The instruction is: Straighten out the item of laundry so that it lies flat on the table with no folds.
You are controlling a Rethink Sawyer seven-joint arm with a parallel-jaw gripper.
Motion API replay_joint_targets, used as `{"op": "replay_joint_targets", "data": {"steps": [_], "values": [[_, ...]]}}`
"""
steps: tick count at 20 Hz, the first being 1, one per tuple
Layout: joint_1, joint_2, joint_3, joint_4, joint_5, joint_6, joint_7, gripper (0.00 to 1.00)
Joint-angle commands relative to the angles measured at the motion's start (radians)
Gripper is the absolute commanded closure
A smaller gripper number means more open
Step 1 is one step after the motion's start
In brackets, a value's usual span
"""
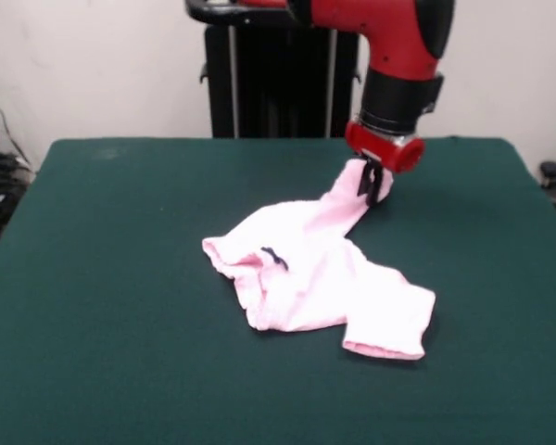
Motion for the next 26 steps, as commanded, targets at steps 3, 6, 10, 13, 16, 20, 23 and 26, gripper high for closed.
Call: {"op": "replay_joint_targets", "data": {"steps": [3,6,10,13,16,20,23,26], "values": [[0.112,0.085,0.022,-0.053,0.180,0.072,0.185,0.00],[0.058,-0.052,-0.010,-0.008,0.145,0.162,0.122,0.00],[0.022,-0.248,-0.055,-0.014,0.100,0.369,0.057,0.00],[-0.017,-0.274,-0.045,-0.046,0.083,0.374,0.037,0.00],[-0.013,-0.222,-0.066,-0.108,0.096,0.328,0.061,0.00],[0.002,-0.096,-0.103,-0.224,0.118,0.263,0.088,0.00],[-0.012,-0.037,-0.107,-0.308,0.118,0.256,0.072,0.00],[-0.011,0.017,-0.125,-0.409,0.094,0.291,0.030,0.00]]}}
